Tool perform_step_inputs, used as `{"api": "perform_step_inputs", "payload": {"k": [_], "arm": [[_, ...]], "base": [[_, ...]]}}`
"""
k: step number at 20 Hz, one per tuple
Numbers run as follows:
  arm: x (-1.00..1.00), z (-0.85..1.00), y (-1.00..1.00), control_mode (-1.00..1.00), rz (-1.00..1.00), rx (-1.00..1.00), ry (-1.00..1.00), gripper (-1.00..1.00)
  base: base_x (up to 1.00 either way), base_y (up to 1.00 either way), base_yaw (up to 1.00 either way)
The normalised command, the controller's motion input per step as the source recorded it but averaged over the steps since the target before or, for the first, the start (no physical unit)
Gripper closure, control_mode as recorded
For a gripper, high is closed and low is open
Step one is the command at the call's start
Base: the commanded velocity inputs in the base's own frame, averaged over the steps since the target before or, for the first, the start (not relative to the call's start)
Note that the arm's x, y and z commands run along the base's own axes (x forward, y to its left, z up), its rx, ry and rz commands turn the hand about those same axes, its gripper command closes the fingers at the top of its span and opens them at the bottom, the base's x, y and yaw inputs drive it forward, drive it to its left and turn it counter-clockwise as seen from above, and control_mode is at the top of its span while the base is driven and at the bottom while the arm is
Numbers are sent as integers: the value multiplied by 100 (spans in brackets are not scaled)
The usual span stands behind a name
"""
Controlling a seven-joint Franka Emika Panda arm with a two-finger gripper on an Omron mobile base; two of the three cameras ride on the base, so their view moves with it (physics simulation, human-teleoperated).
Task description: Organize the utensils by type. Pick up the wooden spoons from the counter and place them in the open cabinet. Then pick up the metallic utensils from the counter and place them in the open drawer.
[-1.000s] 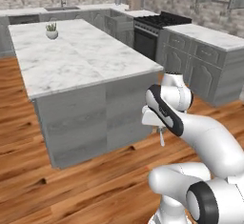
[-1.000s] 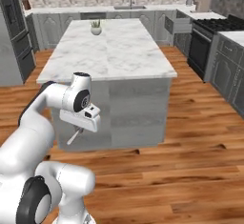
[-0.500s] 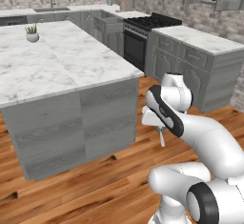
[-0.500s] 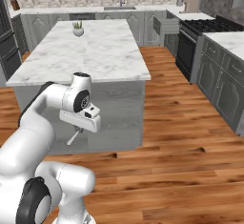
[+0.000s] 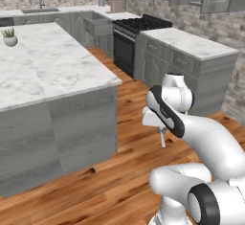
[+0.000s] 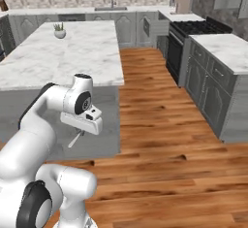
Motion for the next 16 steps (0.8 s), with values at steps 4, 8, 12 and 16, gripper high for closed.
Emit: {"api": "perform_step_inputs", "payload": {"k": [4, 8, 12, 16], "arm": [[0, 0, 0, 100, 0, 0, 0, 100], [0, 0, 0, 100, 0, 0, 0, 100], [0, 0, 0, 100, 0, 0, 0, 100], [0, 0, 0, 100, 0, 0, 0, 100]], "base": [[64, -64, 0], [80, -54, 1], [99, -38, 2], [100, -35, 3]]}}
